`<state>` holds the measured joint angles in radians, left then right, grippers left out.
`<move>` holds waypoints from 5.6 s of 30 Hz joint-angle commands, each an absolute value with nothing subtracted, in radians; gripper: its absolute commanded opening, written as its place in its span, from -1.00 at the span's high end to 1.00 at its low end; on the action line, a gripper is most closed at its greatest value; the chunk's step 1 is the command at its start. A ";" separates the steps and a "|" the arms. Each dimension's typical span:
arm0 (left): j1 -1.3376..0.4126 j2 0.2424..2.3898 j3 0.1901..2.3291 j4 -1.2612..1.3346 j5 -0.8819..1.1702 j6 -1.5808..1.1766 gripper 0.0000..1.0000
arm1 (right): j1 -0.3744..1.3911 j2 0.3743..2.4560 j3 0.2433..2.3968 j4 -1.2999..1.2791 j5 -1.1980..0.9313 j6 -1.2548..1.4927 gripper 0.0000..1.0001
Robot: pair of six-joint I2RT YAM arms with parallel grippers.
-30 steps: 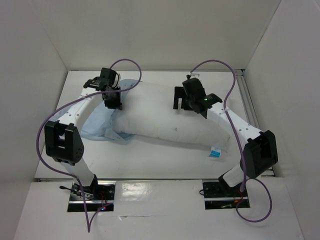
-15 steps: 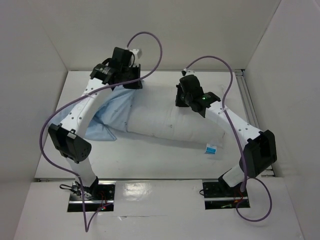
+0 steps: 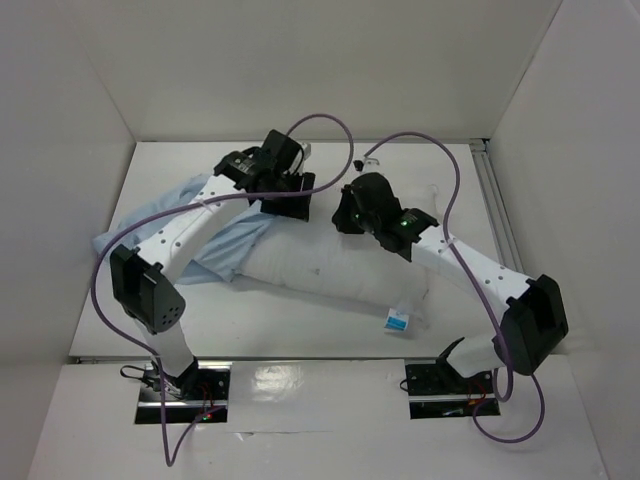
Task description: Put the pillow into the pillowcase
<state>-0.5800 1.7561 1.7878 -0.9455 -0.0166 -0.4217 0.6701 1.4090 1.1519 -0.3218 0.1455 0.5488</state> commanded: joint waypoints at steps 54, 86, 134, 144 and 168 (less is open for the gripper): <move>-0.681 1.980 2.149 -0.759 0.209 -0.488 1.00 | 0.353 1.028 0.861 -0.250 0.004 0.695 1.00; -0.601 1.114 0.799 -0.491 -0.709 -0.969 -0.94 | 0.529 1.282 1.362 -0.588 0.098 0.318 -1.00; -0.236 1.430 0.792 0.057 -0.249 -0.654 1.00 | 0.640 1.431 1.201 -0.615 0.038 0.259 -1.00; -0.359 1.521 1.183 -0.109 0.070 -0.597 1.00 | 0.528 1.623 1.576 -0.491 0.183 0.255 1.00; -0.615 1.306 1.157 -0.306 0.327 -0.651 0.31 | 0.583 1.287 0.934 -0.279 0.041 0.459 1.00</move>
<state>-0.6025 1.4078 1.0168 -0.3317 0.2718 -0.6727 0.5709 1.3540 0.9489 -0.3637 0.1036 0.4225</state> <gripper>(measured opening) 0.276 0.040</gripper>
